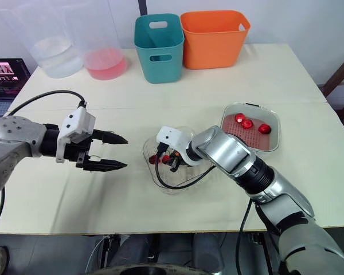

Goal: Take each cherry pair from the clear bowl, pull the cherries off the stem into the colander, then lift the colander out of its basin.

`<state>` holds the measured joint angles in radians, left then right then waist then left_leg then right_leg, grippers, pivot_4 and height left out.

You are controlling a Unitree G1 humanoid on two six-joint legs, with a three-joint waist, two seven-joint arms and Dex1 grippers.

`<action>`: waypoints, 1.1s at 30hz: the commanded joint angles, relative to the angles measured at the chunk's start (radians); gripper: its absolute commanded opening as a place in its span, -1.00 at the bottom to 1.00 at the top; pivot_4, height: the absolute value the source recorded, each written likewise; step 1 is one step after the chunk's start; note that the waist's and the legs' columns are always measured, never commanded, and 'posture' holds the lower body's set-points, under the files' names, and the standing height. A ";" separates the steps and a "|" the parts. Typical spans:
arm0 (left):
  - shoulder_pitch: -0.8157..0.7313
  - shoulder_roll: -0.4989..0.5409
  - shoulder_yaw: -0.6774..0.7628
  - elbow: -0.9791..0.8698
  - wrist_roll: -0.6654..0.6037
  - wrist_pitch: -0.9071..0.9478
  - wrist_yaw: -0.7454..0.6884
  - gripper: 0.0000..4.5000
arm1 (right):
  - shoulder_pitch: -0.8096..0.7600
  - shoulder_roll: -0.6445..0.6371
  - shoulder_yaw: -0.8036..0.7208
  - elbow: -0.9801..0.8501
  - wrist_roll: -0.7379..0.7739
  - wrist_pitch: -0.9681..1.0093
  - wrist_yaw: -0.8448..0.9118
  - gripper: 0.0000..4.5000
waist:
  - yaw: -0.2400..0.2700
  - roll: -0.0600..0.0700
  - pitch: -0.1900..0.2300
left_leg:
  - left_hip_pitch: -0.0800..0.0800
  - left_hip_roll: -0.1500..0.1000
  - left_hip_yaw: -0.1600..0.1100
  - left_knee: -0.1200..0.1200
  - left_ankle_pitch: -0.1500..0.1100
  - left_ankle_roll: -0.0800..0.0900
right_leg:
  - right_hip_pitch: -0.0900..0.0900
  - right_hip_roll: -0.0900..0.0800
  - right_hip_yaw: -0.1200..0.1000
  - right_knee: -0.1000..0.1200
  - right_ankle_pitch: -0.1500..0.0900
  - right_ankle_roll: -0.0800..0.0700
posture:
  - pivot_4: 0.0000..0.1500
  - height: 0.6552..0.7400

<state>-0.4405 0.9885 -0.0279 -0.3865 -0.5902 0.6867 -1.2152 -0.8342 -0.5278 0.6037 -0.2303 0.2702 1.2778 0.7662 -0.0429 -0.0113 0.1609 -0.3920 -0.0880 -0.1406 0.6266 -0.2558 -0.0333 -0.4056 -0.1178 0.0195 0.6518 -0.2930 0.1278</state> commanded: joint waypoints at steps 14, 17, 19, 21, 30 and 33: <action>-0.281 -0.159 0.131 0.212 -0.205 0.145 0.059 0.54 | 0.047 -0.396 -0.274 -0.204 -0.113 -0.721 0.181 -0.93 | 0.006 -0.001 0.000 | 0.000 0.000 0.001 0.002 -0.001 0.002 | 0.002 0.000 -0.002 -0.001 0.000 0.001 | 1.00 1.00; -0.377 -0.226 0.119 0.290 -0.198 0.138 0.092 0.54 | 0.055 -0.389 -0.323 -0.186 -0.171 -0.851 0.147 -0.93 | 0.002 -0.001 0.000 | 0.000 0.000 0.001 0.002 0.000 0.000 | 0.002 0.000 -0.002 0.000 0.000 0.001 | 1.00 1.00; -0.444 -0.280 0.103 0.357 -0.185 0.124 0.099 0.54 | 0.060 -0.376 -0.346 -0.177 -0.202 -0.921 0.126 -0.93 | 0.001 -0.001 0.000 | 0.000 0.000 0.001 0.002 0.000 0.000 | 0.002 0.000 -0.002 0.001 0.000 0.001 | 1.00 1.00; -0.492 -0.321 0.083 0.410 -0.166 0.107 0.094 0.54 | 0.064 -0.361 -0.359 -0.169 -0.220 -0.958 0.116 -0.93 | 0.001 -0.001 0.000 | 0.000 0.000 0.001 0.002 0.000 0.000 | 0.001 0.000 -0.002 0.001 0.000 0.001 | 1.00 1.00; -0.629 -0.488 0.004 0.674 -0.045 -0.006 0.053 0.54 | 0.056 -0.289 -0.392 -0.182 -0.268 -0.990 0.088 -0.93 | 0.001 -0.001 0.000 | 0.000 -0.001 0.001 0.003 0.000 -0.001 | 0.001 0.000 -0.002 0.001 0.000 0.001 | 1.00 1.00; -0.650 -0.521 0.008 0.714 -0.036 -0.013 0.039 0.54 | 0.057 -0.277 -0.399 -0.199 -0.274 -0.977 0.087 -0.93 | 0.001 -0.001 0.000 | 0.000 -0.001 0.001 0.003 0.000 -0.001 | 0.001 0.000 -0.002 0.001 0.000 0.001 | 1.00 1.00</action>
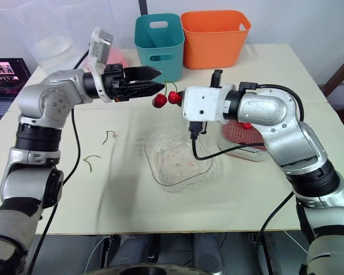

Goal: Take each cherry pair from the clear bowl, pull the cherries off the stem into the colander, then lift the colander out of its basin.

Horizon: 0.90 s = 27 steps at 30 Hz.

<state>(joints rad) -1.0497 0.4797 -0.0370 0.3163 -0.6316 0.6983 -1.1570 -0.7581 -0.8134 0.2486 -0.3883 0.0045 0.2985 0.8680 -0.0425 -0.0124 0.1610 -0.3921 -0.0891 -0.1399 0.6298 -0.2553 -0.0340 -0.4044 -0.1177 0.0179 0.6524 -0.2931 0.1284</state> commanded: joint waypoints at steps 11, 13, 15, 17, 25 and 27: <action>-0.050 -0.052 0.033 0.032 -0.001 0.013 -0.055 -0.05 | -0.015 0.027 -0.061 -0.072 -0.014 0.038 -0.011 -0.93 | 0.000 0.000 0.000 | 0.000 0.000 0.000 0.000 0.000 0.000 | 0.000 0.000 0.000 0.000 0.000 0.000 | 1.00 1.00; -0.049 -0.055 0.040 0.029 -0.005 0.023 -0.055 -0.53 | -0.016 0.031 -0.064 -0.076 -0.012 0.045 -0.010 -0.93 | 0.000 0.000 0.000 | 0.000 0.000 0.000 0.000 0.000 0.000 | 0.000 0.000 0.000 0.000 0.000 0.000 | 1.00 1.00; -0.050 -0.059 0.047 0.027 -0.011 0.030 -0.054 -0.98 | -0.017 0.033 -0.065 -0.080 -0.009 0.051 -0.009 -0.93 | 0.000 0.000 0.000 | 0.000 0.000 0.000 0.000 0.000 0.000 | 0.000 0.000 0.000 0.000 0.000 0.000 | 1.00 1.00; -0.050 -0.061 0.053 0.021 -0.017 0.040 -0.055 -0.98 | -0.018 0.035 -0.065 -0.083 -0.008 0.055 -0.006 -0.93 | 0.000 0.000 0.000 | 0.000 0.000 0.000 0.000 0.000 0.000 | 0.000 0.000 0.000 0.000 0.000 0.000 | 1.00 1.00; -0.044 -0.054 0.059 0.012 -0.008 0.033 -0.069 -1.00 | -0.001 0.038 -0.100 -0.085 0.072 0.151 0.025 -0.16 | 0.000 0.000 0.000 | 0.000 0.000 0.000 0.000 0.000 0.000 | 0.000 0.000 0.000 0.000 0.000 0.000 | 1.00 1.00; -0.044 -0.044 0.061 0.011 -0.005 0.028 -0.082 -1.00 | 0.008 0.038 -0.132 -0.089 0.129 0.223 0.038 0.30 | 0.001 0.000 0.000 | 0.000 0.000 0.000 0.000 0.000 0.000 | 0.000 0.000 0.000 0.000 0.000 0.000 | 1.00 1.00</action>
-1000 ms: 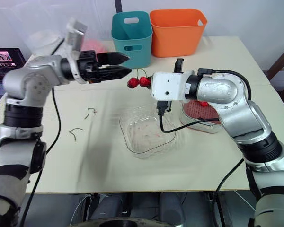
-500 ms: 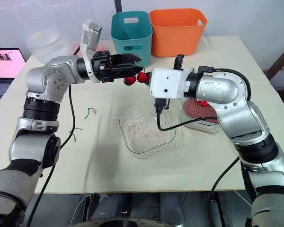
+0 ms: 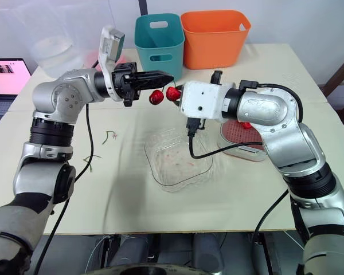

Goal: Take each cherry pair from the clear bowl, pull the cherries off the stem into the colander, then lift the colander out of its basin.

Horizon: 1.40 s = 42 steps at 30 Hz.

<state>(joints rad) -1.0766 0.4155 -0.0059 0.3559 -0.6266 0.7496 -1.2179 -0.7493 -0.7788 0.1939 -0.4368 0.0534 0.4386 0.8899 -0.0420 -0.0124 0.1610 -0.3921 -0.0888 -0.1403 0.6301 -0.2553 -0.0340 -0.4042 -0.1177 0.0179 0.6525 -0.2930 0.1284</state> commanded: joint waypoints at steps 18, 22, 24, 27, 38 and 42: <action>0.014 0.058 0.034 -0.162 -0.047 0.010 -0.066 -1.00 | -0.086 0.460 -0.589 0.036 0.893 0.981 -0.348 0.97 | -0.001 0.001 0.000 | 0.000 0.000 -0.002 -0.001 0.000 0.000 | -0.001 -0.001 0.001 0.001 0.000 0.000 | 1.00 1.00; 0.013 0.055 0.035 -0.164 -0.050 0.011 -0.061 -1.00 | -0.086 0.485 -0.584 0.041 0.949 0.987 -0.405 0.97 | -0.002 0.001 0.000 | 0.000 0.000 -0.001 -0.001 0.000 0.000 | -0.001 -0.001 0.001 0.002 0.000 0.000 | 1.00 1.00; 0.013 0.054 0.035 -0.164 -0.051 0.010 -0.058 -1.00 | -0.083 0.487 -0.580 0.044 0.973 0.984 -0.427 0.97 | -0.002 0.001 0.000 | 0.000 0.000 -0.001 -0.001 0.000 0.000 | -0.001 -0.001 0.001 0.003 0.000 0.000 | 1.00 1.00; 0.015 0.053 0.033 -0.166 -0.052 0.009 -0.058 -1.00 | -0.077 0.483 -0.574 0.049 1.002 0.973 -0.454 0.97 | -0.003 0.001 0.000 | 0.000 0.000 -0.001 -0.001 0.000 0.000 | -0.001 -0.001 0.001 0.003 0.000 0.000 | 1.00 1.00; 0.016 0.048 0.033 -0.160 -0.050 0.004 -0.053 -1.00 | -0.063 0.456 -0.548 0.067 1.078 0.929 -0.522 -0.52 | -0.003 0.001 0.000 | 0.000 0.000 -0.001 -0.001 0.000 0.000 | -0.002 -0.001 0.001 0.003 0.000 0.000 | 1.00 1.00; 0.008 0.048 0.040 -0.154 -0.054 0.003 -0.048 -1.00 | -0.050 0.433 -0.531 0.070 1.095 0.912 -0.529 -0.52 | -0.003 0.001 0.000 | 0.000 0.000 -0.001 -0.001 0.000 0.000 | -0.002 -0.001 0.001 0.003 0.000 0.000 | 1.00 1.00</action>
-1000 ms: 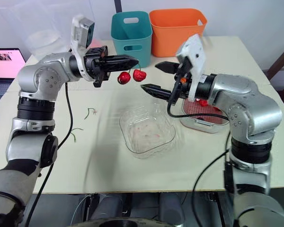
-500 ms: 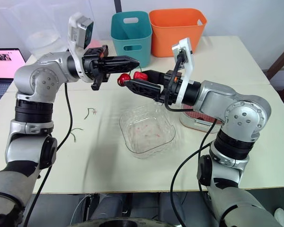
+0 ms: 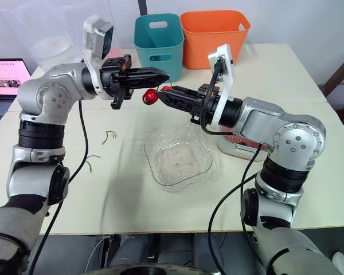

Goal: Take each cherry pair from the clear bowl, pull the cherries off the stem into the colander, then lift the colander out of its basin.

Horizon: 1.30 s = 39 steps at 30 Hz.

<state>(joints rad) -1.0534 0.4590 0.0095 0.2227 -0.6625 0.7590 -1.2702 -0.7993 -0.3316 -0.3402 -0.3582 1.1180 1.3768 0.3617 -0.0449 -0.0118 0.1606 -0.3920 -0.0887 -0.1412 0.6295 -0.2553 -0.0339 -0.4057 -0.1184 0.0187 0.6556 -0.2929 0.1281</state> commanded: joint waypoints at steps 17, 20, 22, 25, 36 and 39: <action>-0.037 -0.002 0.047 0.009 -0.015 -0.016 0.025 -1.00 | 0.141 -0.142 0.116 -0.039 0.033 -0.125 0.045 -0.52 | 0.000 0.000 0.000 | 0.000 0.000 0.001 0.000 0.000 0.000 | 0.000 0.000 0.000 0.000 0.000 0.000 | 1.00 1.00; -0.024 0.003 0.027 0.010 0.017 -0.050 0.022 -1.00 | 0.154 -0.167 0.089 -0.041 0.028 -0.162 0.055 -0.52 | 0.001 0.000 0.000 | 0.000 0.000 0.001 0.000 0.000 0.000 | 0.000 0.000 0.000 0.000 0.000 0.000 | 1.00 1.00; -0.011 0.003 0.005 0.013 0.055 -0.098 0.027 -1.00 | 0.162 -0.207 0.052 -0.029 0.004 -0.203 0.061 -0.52 | 0.004 0.000 0.000 | 0.000 0.000 0.001 0.000 0.000 0.000 | 0.000 0.000 0.000 0.000 0.000 0.000 | 1.00 1.00; 0.011 0.003 -0.013 0.009 0.082 -0.136 0.023 -1.00 | 0.188 -0.304 0.003 0.001 -0.042 -0.252 0.093 -0.52 | 0.008 0.000 0.000 | 0.000 -0.001 0.001 0.001 0.000 0.000 | 0.001 0.000 0.000 -0.001 0.000 0.000 | 1.00 1.00; 0.044 -0.009 -0.023 0.014 0.086 -0.150 0.017 -1.00 | 0.459 -0.652 0.070 0.162 -0.444 -0.556 0.329 -0.52 | -0.002 0.000 0.000 | 0.000 -0.001 0.003 0.001 -0.001 0.001 | 0.002 0.001 0.000 -0.002 0.000 0.000 | 1.00 1.00; 0.049 -0.009 -0.026 0.012 0.087 -0.151 0.017 -1.00 | 0.468 -0.652 0.098 0.189 -0.495 -0.593 0.357 -0.52 | -0.002 0.000 0.000 | 0.001 0.000 0.004 0.001 -0.001 0.001 | 0.002 0.002 0.000 -0.001 0.000 0.000 | 1.00 1.00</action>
<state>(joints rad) -0.9968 0.4436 -0.0241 0.2544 -0.5772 0.6214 -1.2464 -0.3212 -0.9688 -0.2367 -0.1625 0.6487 0.8222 0.6991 -0.0473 -0.0120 0.1607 -0.3907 -0.0885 -0.1373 0.6302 -0.2559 -0.0326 -0.4040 -0.1163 0.0187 0.6546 -0.2931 0.1285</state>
